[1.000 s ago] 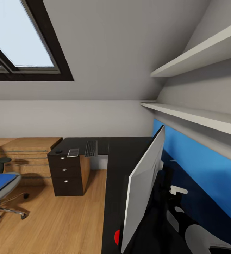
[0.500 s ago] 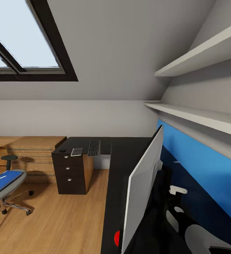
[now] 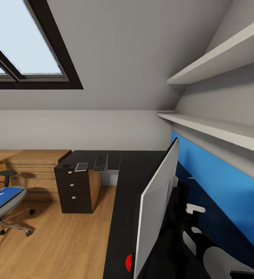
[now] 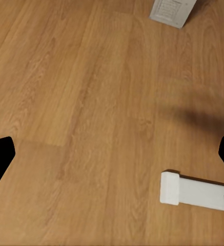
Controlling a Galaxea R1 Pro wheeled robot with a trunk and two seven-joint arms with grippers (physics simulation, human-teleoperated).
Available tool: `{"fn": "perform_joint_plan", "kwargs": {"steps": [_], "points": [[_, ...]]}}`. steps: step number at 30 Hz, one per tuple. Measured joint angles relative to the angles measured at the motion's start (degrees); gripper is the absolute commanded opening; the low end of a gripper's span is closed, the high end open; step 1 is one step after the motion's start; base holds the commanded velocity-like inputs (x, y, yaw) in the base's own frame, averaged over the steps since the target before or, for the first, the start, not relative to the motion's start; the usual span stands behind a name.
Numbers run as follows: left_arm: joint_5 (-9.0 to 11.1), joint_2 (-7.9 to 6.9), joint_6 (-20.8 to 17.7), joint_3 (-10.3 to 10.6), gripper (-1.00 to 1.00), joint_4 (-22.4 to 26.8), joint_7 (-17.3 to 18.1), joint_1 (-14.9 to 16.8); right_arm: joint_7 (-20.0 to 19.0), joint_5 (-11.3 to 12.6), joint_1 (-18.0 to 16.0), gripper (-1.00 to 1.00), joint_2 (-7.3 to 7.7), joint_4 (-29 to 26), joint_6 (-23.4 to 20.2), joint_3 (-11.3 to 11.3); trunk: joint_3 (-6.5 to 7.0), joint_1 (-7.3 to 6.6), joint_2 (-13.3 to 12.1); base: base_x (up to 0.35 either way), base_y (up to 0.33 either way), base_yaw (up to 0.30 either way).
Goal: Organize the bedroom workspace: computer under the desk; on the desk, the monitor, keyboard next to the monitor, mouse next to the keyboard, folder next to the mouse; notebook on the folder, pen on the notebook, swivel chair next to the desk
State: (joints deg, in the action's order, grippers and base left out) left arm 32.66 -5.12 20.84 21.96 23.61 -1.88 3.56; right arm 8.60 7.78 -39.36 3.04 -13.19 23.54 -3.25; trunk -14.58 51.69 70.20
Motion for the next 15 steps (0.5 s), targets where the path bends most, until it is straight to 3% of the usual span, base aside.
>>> {"fn": "perform_joint_plan", "kwargs": {"steps": [15], "points": [[0.00,0.02,0.02,0.00,1.00,0.00,0.05,0.00,0.01,-0.05,0.00,-1.00,0.00,0.02,0.04,-0.06,0.00,0.00,0.00,0.000,-0.006,0.000]]}}
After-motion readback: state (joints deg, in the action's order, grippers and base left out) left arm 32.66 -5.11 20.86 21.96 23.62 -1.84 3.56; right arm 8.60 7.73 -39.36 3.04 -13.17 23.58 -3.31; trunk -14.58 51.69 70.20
